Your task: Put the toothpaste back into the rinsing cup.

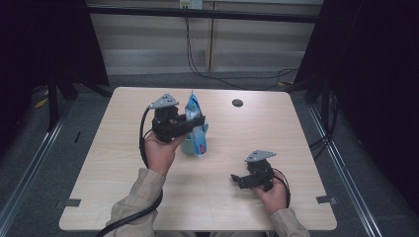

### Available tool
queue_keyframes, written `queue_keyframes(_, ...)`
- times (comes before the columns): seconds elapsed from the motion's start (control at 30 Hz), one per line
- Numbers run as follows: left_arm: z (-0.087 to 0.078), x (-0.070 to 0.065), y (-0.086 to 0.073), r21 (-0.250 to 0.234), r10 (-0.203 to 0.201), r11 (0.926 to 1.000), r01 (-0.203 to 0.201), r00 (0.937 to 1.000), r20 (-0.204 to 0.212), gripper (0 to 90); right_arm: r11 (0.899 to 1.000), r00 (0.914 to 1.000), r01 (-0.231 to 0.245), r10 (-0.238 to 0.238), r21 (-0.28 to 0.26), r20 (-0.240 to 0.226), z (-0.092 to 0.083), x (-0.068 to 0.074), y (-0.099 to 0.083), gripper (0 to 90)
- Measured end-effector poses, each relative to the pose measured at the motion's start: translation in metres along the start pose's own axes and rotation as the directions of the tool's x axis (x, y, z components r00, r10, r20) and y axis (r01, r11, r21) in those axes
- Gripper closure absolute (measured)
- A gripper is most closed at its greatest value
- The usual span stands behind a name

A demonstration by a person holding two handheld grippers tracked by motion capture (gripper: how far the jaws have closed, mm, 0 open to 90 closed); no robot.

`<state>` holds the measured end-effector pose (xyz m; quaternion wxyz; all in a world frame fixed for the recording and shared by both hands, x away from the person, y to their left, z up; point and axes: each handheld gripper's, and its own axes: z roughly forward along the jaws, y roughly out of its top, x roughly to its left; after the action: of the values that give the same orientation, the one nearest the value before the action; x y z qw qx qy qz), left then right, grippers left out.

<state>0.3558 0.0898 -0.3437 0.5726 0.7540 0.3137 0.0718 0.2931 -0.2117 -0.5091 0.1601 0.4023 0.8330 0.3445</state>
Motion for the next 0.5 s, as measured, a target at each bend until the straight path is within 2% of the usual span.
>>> queue_keyframes(0.17, -0.002, 0.001, 0.009, -0.001, 0.000, 1.0000, 0.000, 1.0000, -0.005, 73.3, 1.000, 1.0000, -0.003, 0.003, -0.022, -0.010, 0.001, -0.004, -0.003, 12.5)
queue_keyframes(0.5, -0.004, 0.004, 0.030, -0.015, 0.010, 0.9998, -0.011, 0.9998, -0.018, 73.3, 1.000, 0.9999, -0.009, 0.009, -0.025, -0.007, 0.000, -0.004, -0.004, 12.6)
